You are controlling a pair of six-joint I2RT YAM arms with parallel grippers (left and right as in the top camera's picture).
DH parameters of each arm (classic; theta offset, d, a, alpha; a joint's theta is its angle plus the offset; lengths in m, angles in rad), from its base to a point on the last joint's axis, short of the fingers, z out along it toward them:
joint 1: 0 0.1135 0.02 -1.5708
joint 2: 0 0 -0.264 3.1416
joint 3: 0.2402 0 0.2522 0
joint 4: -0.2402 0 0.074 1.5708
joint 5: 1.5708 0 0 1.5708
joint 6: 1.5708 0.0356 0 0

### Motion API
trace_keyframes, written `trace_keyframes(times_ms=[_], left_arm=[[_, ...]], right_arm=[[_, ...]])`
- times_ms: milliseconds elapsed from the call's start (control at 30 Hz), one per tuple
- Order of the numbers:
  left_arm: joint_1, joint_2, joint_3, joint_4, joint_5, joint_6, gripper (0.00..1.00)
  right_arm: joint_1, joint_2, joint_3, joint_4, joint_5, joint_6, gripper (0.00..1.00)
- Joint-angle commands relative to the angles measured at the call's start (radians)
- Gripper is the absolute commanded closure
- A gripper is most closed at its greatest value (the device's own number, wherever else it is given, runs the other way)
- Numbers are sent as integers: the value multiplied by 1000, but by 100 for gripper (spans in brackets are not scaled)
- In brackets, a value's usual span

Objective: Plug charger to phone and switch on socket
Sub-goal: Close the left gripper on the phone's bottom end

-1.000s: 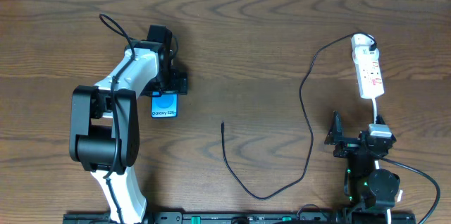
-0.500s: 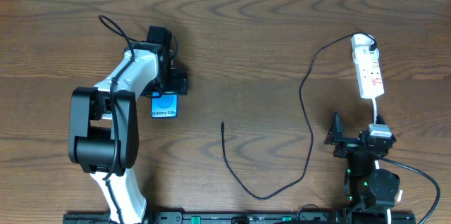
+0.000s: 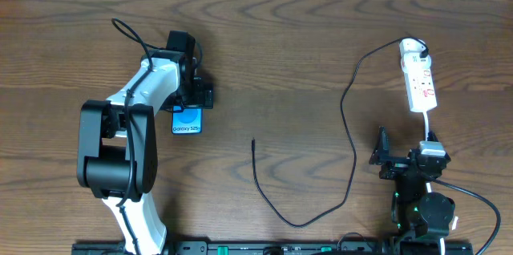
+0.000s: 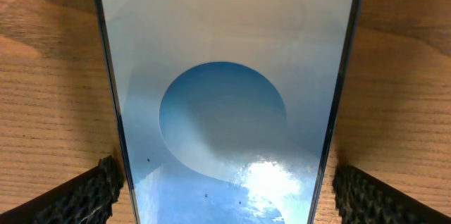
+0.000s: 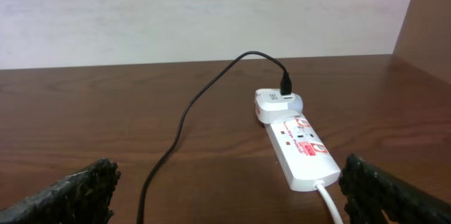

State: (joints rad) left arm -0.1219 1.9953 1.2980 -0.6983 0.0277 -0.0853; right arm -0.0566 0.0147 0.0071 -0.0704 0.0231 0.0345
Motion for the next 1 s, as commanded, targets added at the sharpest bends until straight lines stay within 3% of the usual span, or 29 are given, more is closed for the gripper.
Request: trace_keyframes(times_ms=[0,967], left_arm=[[-6,20,-36,-6,-13,1,2],[-6,20,-36,-6,-13,2,12]], right_arm=[[6,-7,-2,-3,8,10,1],[6,-7,-2,-3,8,10,1]])
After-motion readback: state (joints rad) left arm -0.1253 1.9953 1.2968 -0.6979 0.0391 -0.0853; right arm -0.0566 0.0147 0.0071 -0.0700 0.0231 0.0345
